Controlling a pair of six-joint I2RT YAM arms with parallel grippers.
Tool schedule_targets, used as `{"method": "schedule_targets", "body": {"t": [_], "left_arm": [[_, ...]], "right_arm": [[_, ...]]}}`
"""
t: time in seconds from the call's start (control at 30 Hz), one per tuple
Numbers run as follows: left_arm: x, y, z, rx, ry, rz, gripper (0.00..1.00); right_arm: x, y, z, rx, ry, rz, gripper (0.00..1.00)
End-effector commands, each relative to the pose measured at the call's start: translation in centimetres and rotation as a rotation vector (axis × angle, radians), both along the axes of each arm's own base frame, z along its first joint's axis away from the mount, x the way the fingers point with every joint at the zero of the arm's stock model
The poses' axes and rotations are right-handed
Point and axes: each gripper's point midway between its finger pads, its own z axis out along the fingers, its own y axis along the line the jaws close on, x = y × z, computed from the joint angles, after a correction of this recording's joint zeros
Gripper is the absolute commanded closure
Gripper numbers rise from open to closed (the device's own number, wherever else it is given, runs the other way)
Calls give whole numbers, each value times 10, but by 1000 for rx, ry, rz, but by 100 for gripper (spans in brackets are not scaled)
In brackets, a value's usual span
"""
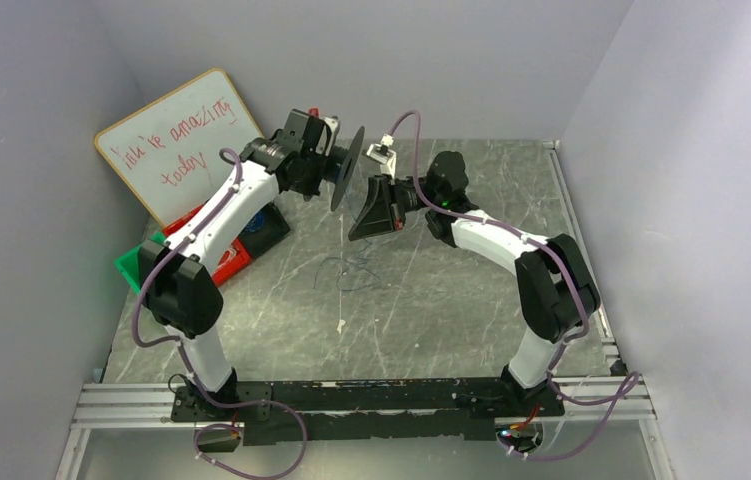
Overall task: Wrap the cables
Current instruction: Wrap the cable around the cable reel.
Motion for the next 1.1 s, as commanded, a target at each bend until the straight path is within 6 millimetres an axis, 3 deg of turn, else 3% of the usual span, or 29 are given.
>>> {"method": "schedule_targets", "body": {"t": [0.0, 0.37, 0.73, 1.07], "left_arm": [[33, -4, 42, -63, -166, 48, 98], [76, 7, 59, -32, -394, 25, 98], [100, 50, 79, -156, -437, 137, 98], [90, 28, 127, -200, -478, -30, 98]], "right_arm": [[-8, -2, 5, 32, -80, 38, 89], [-2, -6, 3, 26, -77, 18, 88], [3, -16, 9, 48, -80, -11, 88], [10, -23, 12, 55, -83, -40, 88]]}}
